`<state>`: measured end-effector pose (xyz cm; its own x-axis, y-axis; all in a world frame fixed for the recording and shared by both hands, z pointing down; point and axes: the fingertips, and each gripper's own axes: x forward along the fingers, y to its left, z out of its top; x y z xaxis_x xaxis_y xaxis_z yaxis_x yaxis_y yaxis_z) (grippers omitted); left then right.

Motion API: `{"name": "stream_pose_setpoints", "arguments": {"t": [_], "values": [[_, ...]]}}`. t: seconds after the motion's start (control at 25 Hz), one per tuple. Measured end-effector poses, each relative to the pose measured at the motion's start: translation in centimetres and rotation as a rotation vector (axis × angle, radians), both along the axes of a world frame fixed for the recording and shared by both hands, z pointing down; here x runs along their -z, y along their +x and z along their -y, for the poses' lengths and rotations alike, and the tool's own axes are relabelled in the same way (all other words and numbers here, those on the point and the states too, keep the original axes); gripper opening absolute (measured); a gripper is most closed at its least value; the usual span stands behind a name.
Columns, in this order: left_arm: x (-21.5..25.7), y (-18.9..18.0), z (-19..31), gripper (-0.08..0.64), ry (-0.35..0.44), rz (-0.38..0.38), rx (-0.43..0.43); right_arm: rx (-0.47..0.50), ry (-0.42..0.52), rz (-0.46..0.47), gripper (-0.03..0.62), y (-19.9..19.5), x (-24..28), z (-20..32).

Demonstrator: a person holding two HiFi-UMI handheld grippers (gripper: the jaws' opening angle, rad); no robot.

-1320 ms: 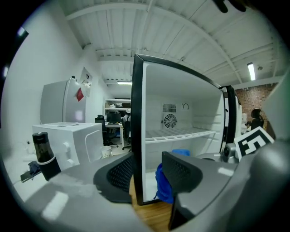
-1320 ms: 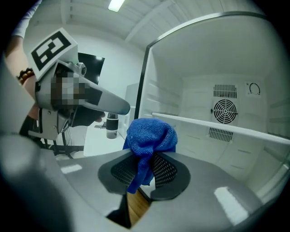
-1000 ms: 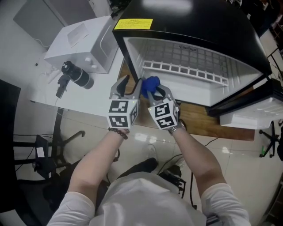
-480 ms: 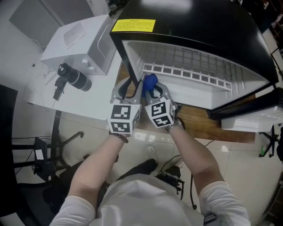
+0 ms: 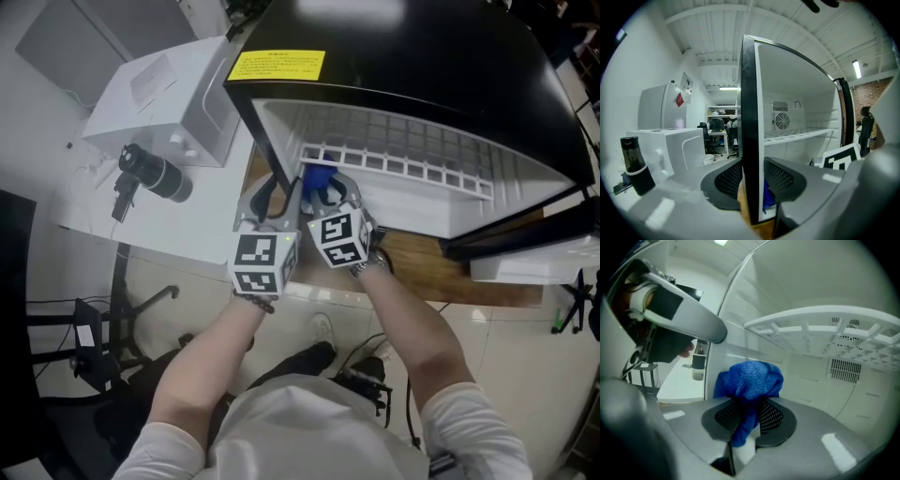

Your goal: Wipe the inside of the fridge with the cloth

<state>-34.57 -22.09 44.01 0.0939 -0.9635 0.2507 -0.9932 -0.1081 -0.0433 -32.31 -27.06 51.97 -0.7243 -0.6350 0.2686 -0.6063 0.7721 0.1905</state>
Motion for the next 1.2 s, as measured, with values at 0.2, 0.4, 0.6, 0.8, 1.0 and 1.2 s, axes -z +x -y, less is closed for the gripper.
{"name": "stream_pose_setpoints", "arguments": {"t": [0.2, 0.4, 0.6, 0.8, 1.0, 1.2], "values": [[0.3, 0.0, 0.2, 0.135, 0.012, -0.017, 0.007, -0.028, -0.002, 0.018, 0.069, -0.1, -0.2, 1.6], [0.2, 0.0, 0.2, 0.135, 0.011, -0.017, 0.002, -0.058, -0.012, 0.046, 0.069, -0.3, -0.5, 3.3], [0.3, 0.0, 0.2, 0.135, 0.018, -0.024, 0.001, -0.093, -0.020, 0.071, 0.069, -0.3, -0.9, 4.6], [0.2, 0.1, 0.1, 0.135, 0.025, -0.022, -0.009, -0.127, -0.029, 0.094, 0.069, -0.3, -1.1, 5.9], [0.3, 0.1, 0.1, 0.135, 0.024, -0.027, -0.010, -0.161, -0.035, 0.112, 0.069, -0.4, -1.2, 7.1], [0.4, 0.0, 0.2, 0.135, 0.045, -0.022, -0.009, -0.182, -0.028, 0.116, 0.070, -0.4, -1.3, 8.1]]}}
